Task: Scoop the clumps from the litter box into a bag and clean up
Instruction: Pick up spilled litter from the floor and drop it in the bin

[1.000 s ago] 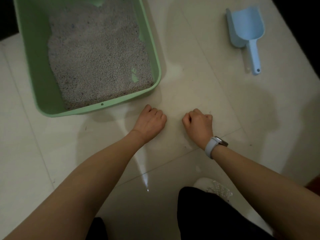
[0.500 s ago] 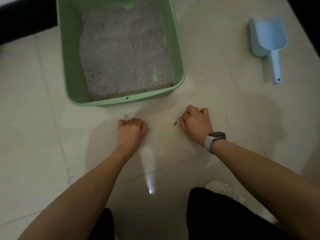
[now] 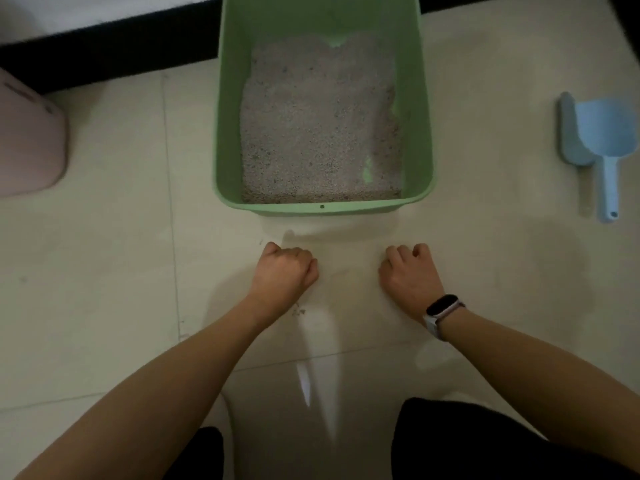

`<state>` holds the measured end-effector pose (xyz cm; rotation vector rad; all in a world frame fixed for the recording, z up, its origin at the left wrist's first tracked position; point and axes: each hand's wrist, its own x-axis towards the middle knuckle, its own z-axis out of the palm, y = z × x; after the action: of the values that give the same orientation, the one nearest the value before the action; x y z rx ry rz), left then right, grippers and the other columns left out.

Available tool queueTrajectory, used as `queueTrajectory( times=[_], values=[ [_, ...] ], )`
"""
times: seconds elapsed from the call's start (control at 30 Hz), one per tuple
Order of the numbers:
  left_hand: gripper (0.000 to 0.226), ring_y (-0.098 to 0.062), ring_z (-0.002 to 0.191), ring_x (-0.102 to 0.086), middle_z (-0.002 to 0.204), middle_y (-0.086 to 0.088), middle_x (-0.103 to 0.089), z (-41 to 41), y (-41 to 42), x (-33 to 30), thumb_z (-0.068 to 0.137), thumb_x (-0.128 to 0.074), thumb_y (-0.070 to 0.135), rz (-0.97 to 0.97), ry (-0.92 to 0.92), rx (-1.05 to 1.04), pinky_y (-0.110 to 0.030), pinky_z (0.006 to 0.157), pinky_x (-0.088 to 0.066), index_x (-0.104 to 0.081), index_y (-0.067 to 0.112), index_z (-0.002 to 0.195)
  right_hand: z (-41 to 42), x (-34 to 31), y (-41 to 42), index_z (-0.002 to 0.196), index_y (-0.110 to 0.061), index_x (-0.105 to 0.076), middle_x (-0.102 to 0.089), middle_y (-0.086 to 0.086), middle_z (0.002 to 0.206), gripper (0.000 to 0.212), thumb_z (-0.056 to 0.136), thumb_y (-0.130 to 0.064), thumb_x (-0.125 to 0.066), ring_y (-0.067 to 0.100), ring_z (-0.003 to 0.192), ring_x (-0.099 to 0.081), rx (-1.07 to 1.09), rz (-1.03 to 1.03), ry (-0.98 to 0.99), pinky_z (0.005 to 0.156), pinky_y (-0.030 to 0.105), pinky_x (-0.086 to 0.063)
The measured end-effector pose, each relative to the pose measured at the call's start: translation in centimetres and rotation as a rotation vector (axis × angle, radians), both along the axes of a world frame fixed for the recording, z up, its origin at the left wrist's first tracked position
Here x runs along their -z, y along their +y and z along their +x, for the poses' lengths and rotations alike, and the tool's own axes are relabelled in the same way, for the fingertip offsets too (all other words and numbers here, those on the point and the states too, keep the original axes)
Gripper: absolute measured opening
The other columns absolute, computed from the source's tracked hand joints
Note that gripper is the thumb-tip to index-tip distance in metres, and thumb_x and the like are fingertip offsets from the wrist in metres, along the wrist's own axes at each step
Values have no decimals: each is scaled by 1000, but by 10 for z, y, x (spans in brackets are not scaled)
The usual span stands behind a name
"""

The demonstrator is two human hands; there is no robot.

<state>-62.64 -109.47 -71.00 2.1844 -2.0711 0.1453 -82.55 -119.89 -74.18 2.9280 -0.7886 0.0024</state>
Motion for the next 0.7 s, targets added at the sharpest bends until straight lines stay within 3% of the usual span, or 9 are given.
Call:
queueTrajectory(
  times=[0.1,0.17,0.27,0.4,0.5,0.57,0.7],
  values=[
    [33,-25,33,-41,40,-4,-46,10,10,-13,77,-37,20,-12,-6,13,-26,53,-33,-43,14,45,-2,0,3,49,-5,-50,-49,14,59,19,61,5,-39,24,49,-44,28,17,22,60,33,-20],
    [33,-25,34,-42,41,-5,-47,22,15,-23,78,-37,20,-4,-20,56,-31,56,-28,-43,13,46,3,-5,3,47,-5,-50,-50,14,58,15,58,4,-47,25,46,-44,17,49,53,60,33,-19],
    [32,-24,34,-43,41,-4,-47,45,16,-49,77,-38,21,39,-107,152,-24,51,-34,-43,14,46,20,-30,8,46,-8,-51,-50,10,57,18,59,-7,-64,26,43,-45,-76,156,-6,50,29,-33],
    [30,-23,33,-42,41,-2,-48,80,-4,-103,75,-39,23,50,-214,301,-22,50,-33,-44,17,47,68,-94,10,51,-11,-49,-47,5,60,33,79,-25,-38,22,46,-46,-166,311,-265,42,24,-30],
    [29,-21,34,-43,42,0,-48,112,-15,-149,77,-39,24,-37,-243,399,-19,51,-38,-42,19,49,116,-147,3,52,-13,-49,-47,3,62,33,81,-27,-38,20,45,-47,-202,253,-359,39,26,-30],
    [28,-20,33,-38,41,2,-43,142,-20,-183,79,-38,24,-146,-234,354,-19,52,-37,-32,21,52,155,-181,-3,53,-14,-47,-47,4,62,33,82,-27,-40,21,43,-48,-169,265,-419,40,28,-32],
    [29,-19,36,-29,45,5,-28,219,-5,-243,81,-38,22,-370,-149,18,-24,56,-34,-27,18,54,252,-242,-6,59,-15,-41,-37,4,68,30,88,-18,-46,29,49,-47,-71,335,-574,48,30,-30]
  ],
)
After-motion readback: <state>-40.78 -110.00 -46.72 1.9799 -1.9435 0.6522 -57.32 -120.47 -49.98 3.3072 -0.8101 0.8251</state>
